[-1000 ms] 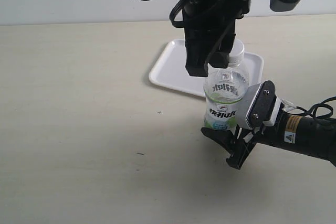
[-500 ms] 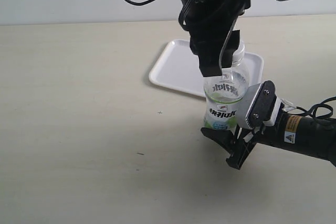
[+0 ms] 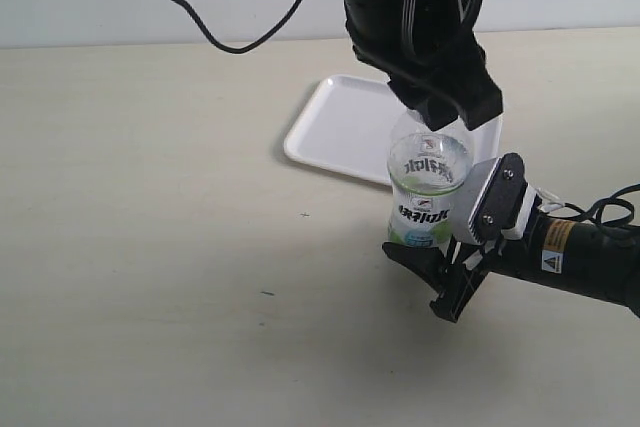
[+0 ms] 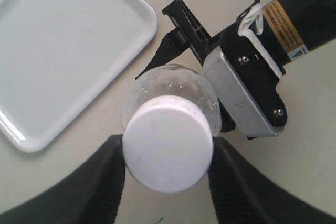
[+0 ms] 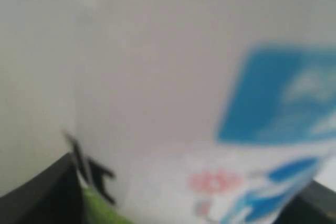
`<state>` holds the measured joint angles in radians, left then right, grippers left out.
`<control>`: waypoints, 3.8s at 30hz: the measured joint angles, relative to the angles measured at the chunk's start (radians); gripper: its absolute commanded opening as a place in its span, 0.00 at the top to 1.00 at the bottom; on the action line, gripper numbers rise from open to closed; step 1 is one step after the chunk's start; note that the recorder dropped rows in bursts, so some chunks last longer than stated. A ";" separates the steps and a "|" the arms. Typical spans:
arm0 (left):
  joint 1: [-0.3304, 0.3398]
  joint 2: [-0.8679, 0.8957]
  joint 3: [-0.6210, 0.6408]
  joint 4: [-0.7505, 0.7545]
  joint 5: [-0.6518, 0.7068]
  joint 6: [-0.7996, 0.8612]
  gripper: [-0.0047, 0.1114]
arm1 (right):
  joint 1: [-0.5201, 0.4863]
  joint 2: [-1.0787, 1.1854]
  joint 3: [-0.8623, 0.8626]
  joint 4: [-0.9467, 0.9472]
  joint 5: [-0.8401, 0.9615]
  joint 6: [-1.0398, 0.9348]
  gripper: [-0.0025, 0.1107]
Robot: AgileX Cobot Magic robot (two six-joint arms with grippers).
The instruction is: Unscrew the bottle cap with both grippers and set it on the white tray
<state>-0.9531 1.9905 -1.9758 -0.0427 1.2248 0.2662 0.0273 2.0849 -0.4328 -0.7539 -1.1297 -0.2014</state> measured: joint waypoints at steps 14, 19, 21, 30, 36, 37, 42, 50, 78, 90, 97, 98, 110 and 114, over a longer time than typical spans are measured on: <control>0.002 -0.002 0.000 -0.002 0.000 -0.076 0.96 | 0.000 0.000 0.000 -0.004 -0.002 0.009 0.98; 0.020 -0.015 0.000 -0.004 0.008 -0.076 0.96 | 0.000 0.000 0.000 -0.004 -0.031 0.009 0.98; 0.024 -0.021 0.000 -0.004 0.011 -0.069 0.96 | 0.000 0.000 0.000 -0.004 -0.038 0.009 0.98; 0.024 -0.022 0.000 -0.007 0.012 -0.059 0.96 | 0.000 0.000 -0.003 -0.004 -0.043 0.011 0.98; 0.024 -0.022 0.000 -0.013 0.012 -0.048 0.96 | 0.000 0.000 -0.003 -0.004 -0.041 0.011 0.98; 0.024 -0.020 0.000 -0.015 0.012 -0.048 0.96 | 0.000 0.000 -0.003 -0.004 -0.039 0.011 0.98; 0.024 -0.009 0.000 -0.019 0.008 -0.046 0.96 | 0.000 0.000 -0.003 -0.004 -0.018 0.011 0.98; 0.024 -0.004 0.000 -0.018 0.008 -0.044 0.94 | 0.000 0.000 -0.003 -0.004 -0.005 0.011 0.98; 0.024 -0.004 0.000 -0.020 0.006 -0.040 0.46 | 0.000 0.000 -0.003 -0.004 -0.005 0.013 0.98; 0.024 -0.004 0.000 -0.019 0.004 -0.040 0.96 | 0.000 0.000 -0.003 -0.004 -0.005 0.018 0.98; 0.024 -0.004 0.000 -0.019 0.002 -0.037 0.96 | 0.000 0.000 -0.003 -0.004 -0.005 0.022 0.98; 0.024 -0.004 0.000 -0.019 0.002 -0.037 0.96 | 0.000 0.000 -0.003 -0.004 -0.005 0.022 0.98; 0.024 -0.015 0.000 -0.019 0.002 -0.031 0.96 | 0.000 0.000 -0.003 -0.004 -0.028 0.024 0.98; 0.024 -0.015 0.000 -0.019 0.002 -0.031 0.89 | 0.000 0.000 -0.003 -0.004 -0.028 0.024 0.98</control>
<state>-0.9292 1.9758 -1.9758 -0.0614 1.2272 0.2352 0.0273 2.0849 -0.4359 -0.7580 -1.1575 -0.1772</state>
